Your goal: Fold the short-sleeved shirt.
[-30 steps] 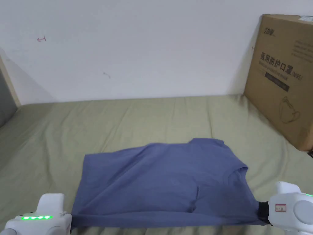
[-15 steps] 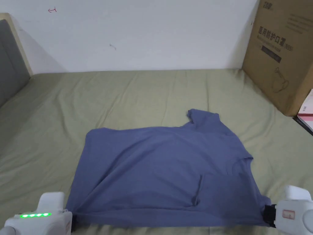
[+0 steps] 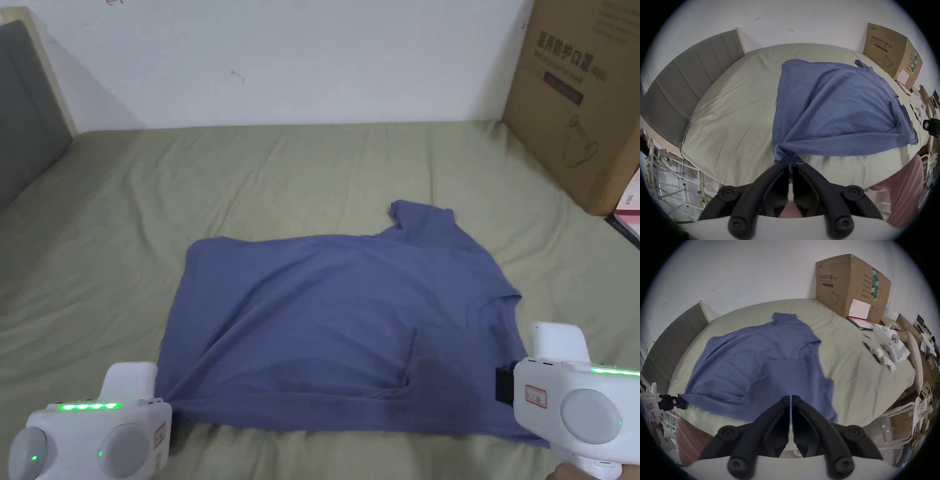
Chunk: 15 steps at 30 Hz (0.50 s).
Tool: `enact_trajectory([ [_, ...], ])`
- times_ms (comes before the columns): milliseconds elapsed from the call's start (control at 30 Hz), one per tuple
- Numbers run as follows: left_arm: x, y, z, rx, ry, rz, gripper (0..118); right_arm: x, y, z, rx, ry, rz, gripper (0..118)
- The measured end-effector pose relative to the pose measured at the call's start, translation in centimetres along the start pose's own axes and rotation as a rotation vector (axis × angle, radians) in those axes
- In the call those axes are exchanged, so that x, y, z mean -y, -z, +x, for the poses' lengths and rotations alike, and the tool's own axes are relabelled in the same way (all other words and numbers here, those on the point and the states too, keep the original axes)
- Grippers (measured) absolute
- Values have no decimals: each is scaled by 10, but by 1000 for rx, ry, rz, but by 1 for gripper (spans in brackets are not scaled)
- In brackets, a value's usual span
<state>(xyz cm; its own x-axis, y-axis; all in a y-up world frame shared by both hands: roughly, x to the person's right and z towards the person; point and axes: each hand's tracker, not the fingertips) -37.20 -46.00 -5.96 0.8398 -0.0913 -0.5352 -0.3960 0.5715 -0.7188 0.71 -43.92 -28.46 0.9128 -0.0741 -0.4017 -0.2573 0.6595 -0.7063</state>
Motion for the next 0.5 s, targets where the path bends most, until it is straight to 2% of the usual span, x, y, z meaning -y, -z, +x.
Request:
enact_trajectory([
  [33,3,0,-2,12,-14,-16,0,3,5,-4,-28,-12,-25,0],
  [100,7,1,-5,40,-39,-43,0,10,10,-17,-14,-22,-56,0],
  [200,9,-5,-9,6,-27,-17,1,18,15,-23,-31,0,-78,0],
  [233,8,-5,-11,2,-27,-18,6,19,16,-23,-35,7,-82,0],
  [267,5,-5,-16,-9,-33,-16,22,20,17,-23,-36,11,-88,0],
  [300,3,-3,-20,-13,-45,-17,49,20,18,-22,-37,12,-93,0],
  [367,-2,1,-26,-11,-81,-12,78,21,17,-21,-26,1,-98,0],
  [400,-5,3,-29,-10,-90,-8,86,21,18,-19,-19,-3,-101,0],
  [500,-14,19,-28,1,-91,10,88,21,18,-9,-10,17,-112,0],
])
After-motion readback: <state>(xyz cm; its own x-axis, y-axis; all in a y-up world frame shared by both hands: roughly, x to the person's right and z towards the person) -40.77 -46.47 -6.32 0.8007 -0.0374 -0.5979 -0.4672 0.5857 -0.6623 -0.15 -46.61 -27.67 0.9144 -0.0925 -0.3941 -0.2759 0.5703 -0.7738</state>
